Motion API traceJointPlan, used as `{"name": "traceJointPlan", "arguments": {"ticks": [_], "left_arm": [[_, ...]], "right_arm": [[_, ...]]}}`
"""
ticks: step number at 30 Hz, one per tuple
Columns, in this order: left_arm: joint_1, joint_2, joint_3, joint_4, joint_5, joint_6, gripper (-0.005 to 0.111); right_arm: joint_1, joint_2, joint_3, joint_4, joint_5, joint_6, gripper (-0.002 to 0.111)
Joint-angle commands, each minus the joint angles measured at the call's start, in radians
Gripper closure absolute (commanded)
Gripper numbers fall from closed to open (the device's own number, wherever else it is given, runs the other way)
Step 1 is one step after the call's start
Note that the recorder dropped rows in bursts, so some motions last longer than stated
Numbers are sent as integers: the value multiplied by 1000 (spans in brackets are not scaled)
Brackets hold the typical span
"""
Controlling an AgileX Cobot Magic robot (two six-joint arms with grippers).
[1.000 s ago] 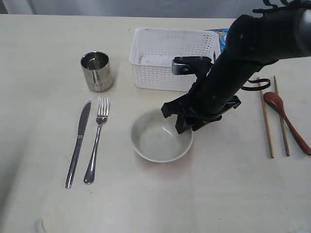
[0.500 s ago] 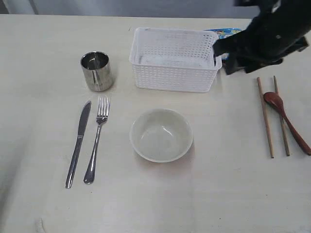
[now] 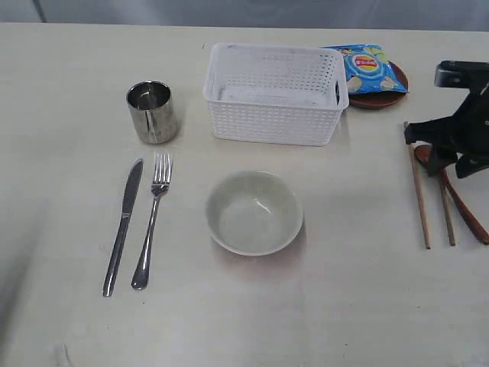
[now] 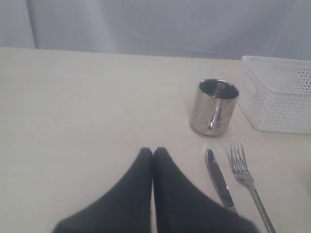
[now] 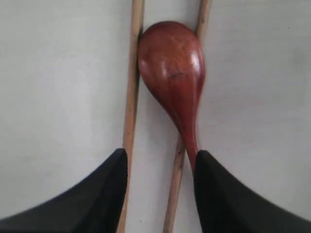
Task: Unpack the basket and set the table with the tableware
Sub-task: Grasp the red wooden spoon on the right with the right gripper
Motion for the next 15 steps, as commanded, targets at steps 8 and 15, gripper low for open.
{"name": "traceJointPlan", "arguments": {"ticks": [8,15], "left_arm": [[-5,-4,4,1,-2,3,107],[-5,-4,4,1,-2,3,107]], "right_arm": [[-26,137,4,-77,-134,27,69],[-55,149,-24,-16,-96,30,109]]}}
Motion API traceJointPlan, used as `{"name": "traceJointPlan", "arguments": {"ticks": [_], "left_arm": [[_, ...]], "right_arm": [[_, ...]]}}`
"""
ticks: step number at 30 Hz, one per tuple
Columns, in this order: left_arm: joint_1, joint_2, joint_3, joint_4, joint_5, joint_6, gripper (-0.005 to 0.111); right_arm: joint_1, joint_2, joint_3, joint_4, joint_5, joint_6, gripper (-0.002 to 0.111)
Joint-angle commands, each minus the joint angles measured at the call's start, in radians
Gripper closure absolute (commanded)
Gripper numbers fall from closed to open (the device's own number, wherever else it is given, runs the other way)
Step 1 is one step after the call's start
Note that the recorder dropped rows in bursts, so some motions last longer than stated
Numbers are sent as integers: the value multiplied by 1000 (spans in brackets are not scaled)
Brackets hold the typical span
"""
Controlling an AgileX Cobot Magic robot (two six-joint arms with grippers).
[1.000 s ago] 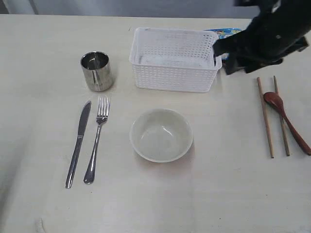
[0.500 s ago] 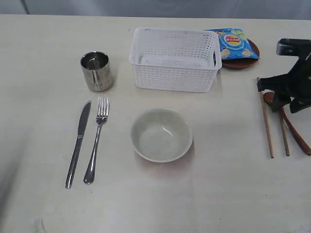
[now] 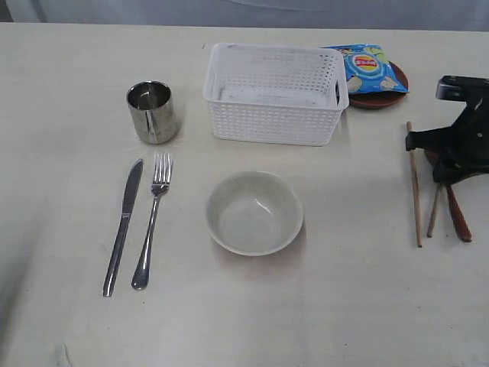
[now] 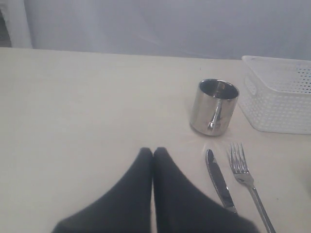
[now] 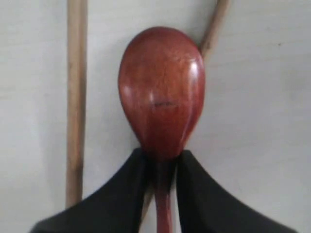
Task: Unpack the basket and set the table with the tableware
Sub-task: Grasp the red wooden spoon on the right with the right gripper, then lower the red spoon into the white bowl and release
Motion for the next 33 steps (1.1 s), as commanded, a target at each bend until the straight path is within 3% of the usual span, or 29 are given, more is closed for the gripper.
{"name": "traceJointPlan", "arguments": {"ticks": [1,12,18,25,33], "left_arm": [[-5,-4,4,1,-2,3,107],[-5,-4,4,1,-2,3,107],[-5,-4,4,1,-2,3,107],[-5,-4,4,1,-2,3,107],[-5,-4,4,1,-2,3,107]], "right_arm": [[-10,13,-26,21,49,-15,109],[-8,-190,-31,79,80,-27,109],[35,-310,-31,272,157,-194,109],[271,-403,-38,446,241,-449,109],[636,-338,-156,372,393,-433,109]]}}
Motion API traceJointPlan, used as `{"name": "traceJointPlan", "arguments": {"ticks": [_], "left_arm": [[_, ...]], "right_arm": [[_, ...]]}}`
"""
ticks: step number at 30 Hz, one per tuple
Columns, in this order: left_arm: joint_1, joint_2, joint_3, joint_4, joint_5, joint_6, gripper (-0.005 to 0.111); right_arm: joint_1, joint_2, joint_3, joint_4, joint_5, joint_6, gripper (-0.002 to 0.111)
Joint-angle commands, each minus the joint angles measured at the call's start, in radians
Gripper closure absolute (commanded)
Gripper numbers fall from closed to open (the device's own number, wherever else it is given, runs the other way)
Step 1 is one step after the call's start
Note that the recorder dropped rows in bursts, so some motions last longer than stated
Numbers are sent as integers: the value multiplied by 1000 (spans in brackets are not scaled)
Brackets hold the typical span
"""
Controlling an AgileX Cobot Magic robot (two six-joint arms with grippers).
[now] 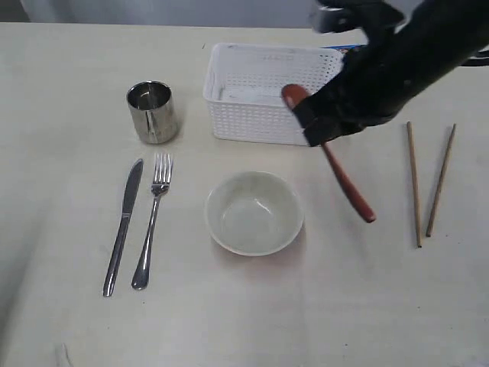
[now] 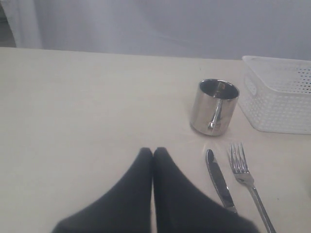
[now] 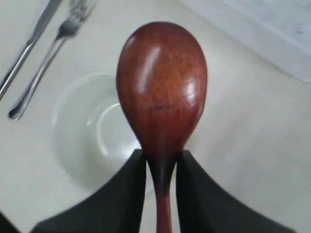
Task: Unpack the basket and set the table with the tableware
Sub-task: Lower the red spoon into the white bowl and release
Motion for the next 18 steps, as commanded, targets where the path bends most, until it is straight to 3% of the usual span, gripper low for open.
{"name": "traceJointPlan", "arguments": {"ticks": [1,7,18], "left_arm": [[-5,-4,4,1,-2,3,107],[-5,-4,4,1,-2,3,107],[-5,-4,4,1,-2,3,107]], "right_arm": [[167,58,-89,-98,123,45,109],[303,191,-189,-299,272,208,109],[311,318,-210,-287,275,221,109]]}}
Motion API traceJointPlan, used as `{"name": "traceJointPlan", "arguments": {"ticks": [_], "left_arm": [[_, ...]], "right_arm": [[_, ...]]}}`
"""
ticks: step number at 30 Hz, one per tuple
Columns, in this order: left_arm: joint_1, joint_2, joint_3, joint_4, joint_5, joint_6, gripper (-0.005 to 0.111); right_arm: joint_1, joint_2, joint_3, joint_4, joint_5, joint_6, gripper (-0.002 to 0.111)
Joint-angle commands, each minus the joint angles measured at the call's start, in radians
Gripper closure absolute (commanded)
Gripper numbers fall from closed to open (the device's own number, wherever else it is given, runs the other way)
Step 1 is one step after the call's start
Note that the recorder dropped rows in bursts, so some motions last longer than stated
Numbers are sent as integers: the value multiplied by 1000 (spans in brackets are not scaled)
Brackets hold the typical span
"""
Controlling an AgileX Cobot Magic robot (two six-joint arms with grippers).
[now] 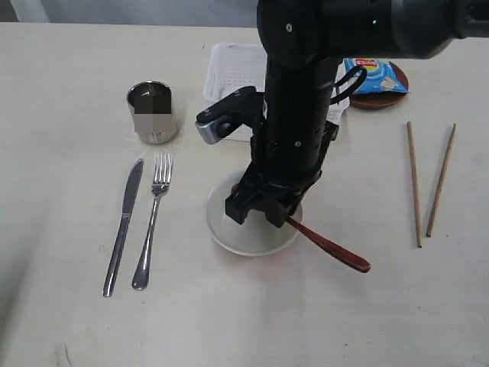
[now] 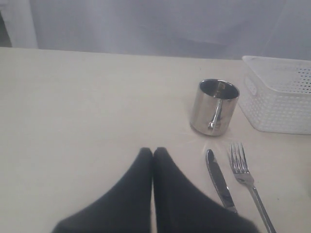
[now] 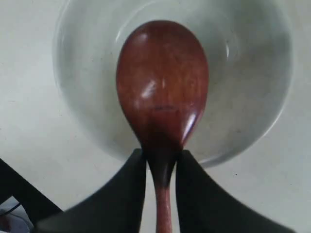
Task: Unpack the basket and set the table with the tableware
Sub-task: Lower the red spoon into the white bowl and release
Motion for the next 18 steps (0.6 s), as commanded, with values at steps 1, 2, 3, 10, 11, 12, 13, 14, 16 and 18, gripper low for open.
{"name": "traceJointPlan", "arguments": {"ticks": [1,2,3,10,11,12,13,14,16,18], "left_arm": [[-5,-4,4,1,-2,3,107],[-5,-4,4,1,-2,3,107],[-5,-4,4,1,-2,3,107],[-5,-4,4,1,-2,3,107],[-5,-4,4,1,-2,3,107],[-5,-4,4,1,-2,3,107],[-5,-4,4,1,-2,3,107],[-5,-4,4,1,-2,3,107],[-5,-4,4,1,-2,3,107],[-5,-4,4,1,-2,3,107]], "right_arm": [[1,20,-6,-2,-11,3,109],[1,24,-7,-2,-11,3,109],[1,32,-7,-2,-13,3,109],[1,58,-25,-3,-32,23,108],[1,58,-25,-3,-40,23,108],[1,58,-25,-3,-49,23,108],[1,58,-25,-3,-56,23,108],[1,58,-25,-3,-56,23,108],[1,58,-25,-3,-56,23,108],[1,58,-25,-3,-60,23,108]]}}
